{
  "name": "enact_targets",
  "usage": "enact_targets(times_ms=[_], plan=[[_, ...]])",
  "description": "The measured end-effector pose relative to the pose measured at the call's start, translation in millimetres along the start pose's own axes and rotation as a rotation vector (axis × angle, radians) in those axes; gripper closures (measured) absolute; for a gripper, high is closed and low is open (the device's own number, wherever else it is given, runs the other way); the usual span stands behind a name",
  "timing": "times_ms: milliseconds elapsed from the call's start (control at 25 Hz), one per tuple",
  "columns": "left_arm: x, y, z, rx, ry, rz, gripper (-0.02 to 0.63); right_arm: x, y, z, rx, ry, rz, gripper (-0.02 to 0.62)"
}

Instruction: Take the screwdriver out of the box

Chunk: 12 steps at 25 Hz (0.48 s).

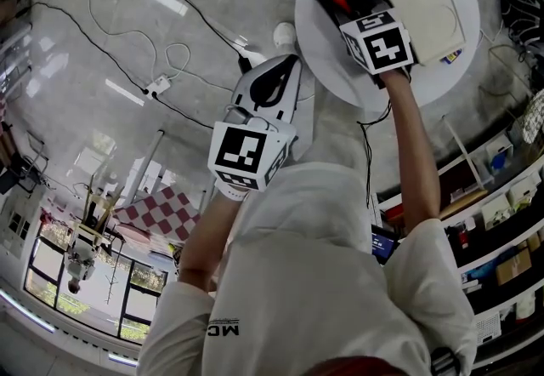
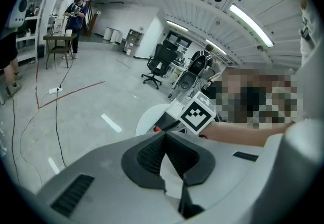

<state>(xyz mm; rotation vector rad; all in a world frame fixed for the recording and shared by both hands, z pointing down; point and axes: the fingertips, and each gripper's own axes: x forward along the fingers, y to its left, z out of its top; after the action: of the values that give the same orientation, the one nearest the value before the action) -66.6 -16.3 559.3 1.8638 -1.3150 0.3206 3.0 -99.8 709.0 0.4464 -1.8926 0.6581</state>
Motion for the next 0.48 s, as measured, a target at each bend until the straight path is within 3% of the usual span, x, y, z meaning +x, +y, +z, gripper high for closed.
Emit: enact_targets(times_ms=[480], plan=[[-17.7, -21.3, 15.4, 0.063, -0.033, -0.034, 0.595, -75.3, 4.1, 7.2, 0.039, -0.185, -0.093, 0.443]])
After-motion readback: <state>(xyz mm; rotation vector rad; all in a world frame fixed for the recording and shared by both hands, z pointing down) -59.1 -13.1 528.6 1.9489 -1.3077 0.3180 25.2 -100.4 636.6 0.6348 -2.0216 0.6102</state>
